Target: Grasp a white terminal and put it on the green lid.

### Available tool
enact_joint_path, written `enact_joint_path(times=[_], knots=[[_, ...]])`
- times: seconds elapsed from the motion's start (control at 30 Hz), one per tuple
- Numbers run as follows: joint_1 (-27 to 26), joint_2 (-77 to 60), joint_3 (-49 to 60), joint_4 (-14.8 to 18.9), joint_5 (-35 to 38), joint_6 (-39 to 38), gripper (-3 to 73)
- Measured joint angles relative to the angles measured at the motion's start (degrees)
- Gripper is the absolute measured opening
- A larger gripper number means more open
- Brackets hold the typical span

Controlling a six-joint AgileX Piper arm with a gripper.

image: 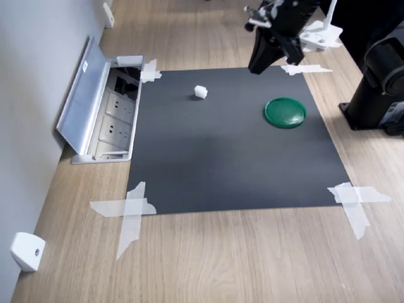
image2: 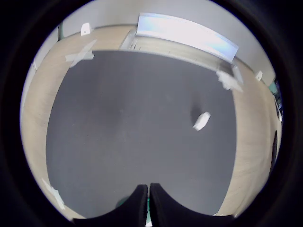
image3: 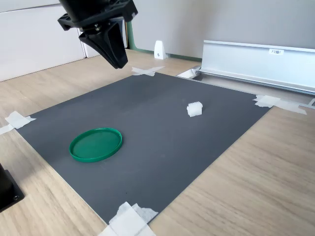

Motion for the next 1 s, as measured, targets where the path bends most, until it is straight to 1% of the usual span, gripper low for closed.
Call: enact_joint_path(times=[0.07, 0.17, 0.33, 0.5, 0.63, 0.7, 0.8, 1.0], knots=[[-0.07, 3.14, -2.43, 0.91, 3.07, -0.26, 2.0], [-1.34, 6.99, -5.94, 2.47, 5.33, -2.25, 6.5], [-6.7, 10.96, -11.08, 5.17, 7.67, -7.32, 17.5], [-11.78, 14.43, -14.43, 5.98, 9.94, -13.45, 31.5], [-14.52, 16.0, -16.67, 6.28, 9.64, -17.17, 44.2], [-15.81, 17.1, -17.96, 6.28, 9.13, -18.81, 48.8], [-17.22, 19.49, -19.81, 5.99, 8.49, -19.73, 52.0], [-17.82, 24.16, -21.04, 5.38, 6.33, -19.7, 52.6]])
